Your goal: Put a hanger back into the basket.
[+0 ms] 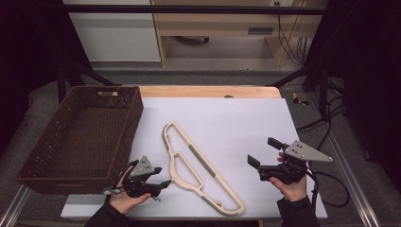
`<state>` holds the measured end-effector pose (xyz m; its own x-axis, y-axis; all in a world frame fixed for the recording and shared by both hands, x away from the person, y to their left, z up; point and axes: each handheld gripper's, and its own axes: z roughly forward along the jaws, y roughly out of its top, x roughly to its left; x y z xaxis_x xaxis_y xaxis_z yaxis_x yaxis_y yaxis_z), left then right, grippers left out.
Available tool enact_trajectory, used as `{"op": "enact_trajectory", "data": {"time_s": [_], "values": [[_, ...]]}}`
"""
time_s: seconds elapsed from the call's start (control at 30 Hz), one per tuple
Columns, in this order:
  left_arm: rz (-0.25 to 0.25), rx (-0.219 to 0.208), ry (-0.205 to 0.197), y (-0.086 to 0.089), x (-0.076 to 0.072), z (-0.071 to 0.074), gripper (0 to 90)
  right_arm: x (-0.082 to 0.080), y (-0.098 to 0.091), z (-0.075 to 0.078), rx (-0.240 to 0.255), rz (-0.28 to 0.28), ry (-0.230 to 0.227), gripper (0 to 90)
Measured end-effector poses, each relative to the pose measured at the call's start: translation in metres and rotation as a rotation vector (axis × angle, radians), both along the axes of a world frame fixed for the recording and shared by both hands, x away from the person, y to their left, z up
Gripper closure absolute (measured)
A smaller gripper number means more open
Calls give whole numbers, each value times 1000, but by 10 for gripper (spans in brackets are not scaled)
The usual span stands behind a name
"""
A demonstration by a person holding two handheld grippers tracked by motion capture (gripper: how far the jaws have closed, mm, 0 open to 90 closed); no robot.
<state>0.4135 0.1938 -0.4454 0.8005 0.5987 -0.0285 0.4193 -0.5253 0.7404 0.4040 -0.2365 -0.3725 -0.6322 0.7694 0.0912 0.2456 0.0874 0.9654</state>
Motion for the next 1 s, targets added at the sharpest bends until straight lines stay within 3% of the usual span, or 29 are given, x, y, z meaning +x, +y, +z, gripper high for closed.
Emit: {"op": "enact_trajectory", "data": {"time_s": [0.27,0.37,0.67,1.0], "values": [[-3,26,45,-3,4,-10,573,0,0,0,0,0,2,39],[-17,62,71,-6,5,-15,624,1,2,-1,-7,-4,-3,33],[-9,90,97,-10,7,-19,764,1,2,-1,-8,-1,-4,31],[-13,96,100,-13,8,-23,836,1,3,-1,-13,6,1,32]]}}
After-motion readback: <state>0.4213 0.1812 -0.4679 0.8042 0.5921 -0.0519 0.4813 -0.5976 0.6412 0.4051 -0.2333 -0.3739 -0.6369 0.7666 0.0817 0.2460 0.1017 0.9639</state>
